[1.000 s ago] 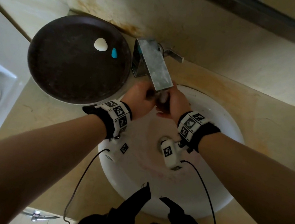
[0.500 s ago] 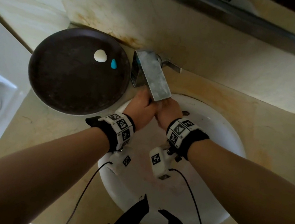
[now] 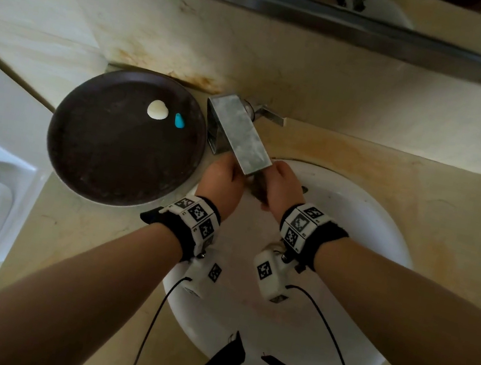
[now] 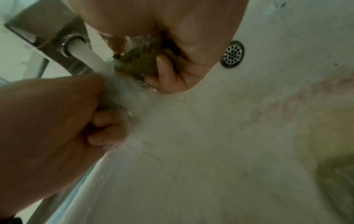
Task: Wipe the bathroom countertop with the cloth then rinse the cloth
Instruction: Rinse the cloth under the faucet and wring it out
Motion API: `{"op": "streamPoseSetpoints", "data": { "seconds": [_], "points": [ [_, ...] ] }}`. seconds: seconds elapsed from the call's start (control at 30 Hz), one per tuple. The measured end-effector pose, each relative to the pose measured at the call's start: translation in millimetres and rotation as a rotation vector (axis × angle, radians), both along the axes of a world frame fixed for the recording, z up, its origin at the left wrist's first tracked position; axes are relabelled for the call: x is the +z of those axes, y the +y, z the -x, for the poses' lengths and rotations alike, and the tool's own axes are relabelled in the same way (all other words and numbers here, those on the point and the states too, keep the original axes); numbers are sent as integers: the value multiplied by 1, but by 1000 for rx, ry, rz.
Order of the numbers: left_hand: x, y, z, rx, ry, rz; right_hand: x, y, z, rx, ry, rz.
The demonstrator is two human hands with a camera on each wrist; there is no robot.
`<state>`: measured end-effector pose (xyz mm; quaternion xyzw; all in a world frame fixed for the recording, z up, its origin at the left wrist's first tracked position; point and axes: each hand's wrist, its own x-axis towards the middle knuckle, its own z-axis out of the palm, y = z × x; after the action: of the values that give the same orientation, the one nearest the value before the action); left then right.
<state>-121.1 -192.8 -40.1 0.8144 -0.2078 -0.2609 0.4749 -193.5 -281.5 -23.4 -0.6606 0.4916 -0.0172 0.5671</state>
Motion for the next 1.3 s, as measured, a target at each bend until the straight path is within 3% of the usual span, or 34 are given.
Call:
{"op": "streamPoseSetpoints", "data": {
  "seconds": [0.13,0.23,0.57,0.73,0.93,1.03,1.17,1.3],
  "points": [
    [2,1,6,56,114,17,-3,1,4,95,-36,133],
    [6,-3,10,127,233,63,-4,2,2,90,-6,104],
    [7,-3,10,269,172,136,-1,2,1,-2,-45,-158],
    [9,-7,13,193,226,145,-6,-2,1,90,27,2],
    [12,-17,9,108,108,-23,0,-1,-9,144,124,75],
    [17,-20,6,58,75,-140,4,0,-11,251,221,160],
    [17,-18,7,80,58,-89,2,-1,-15,274,212,126],
    [14,-21,4,-26,183,-115,9,-1,-17,298,219,136]
  ]
}}
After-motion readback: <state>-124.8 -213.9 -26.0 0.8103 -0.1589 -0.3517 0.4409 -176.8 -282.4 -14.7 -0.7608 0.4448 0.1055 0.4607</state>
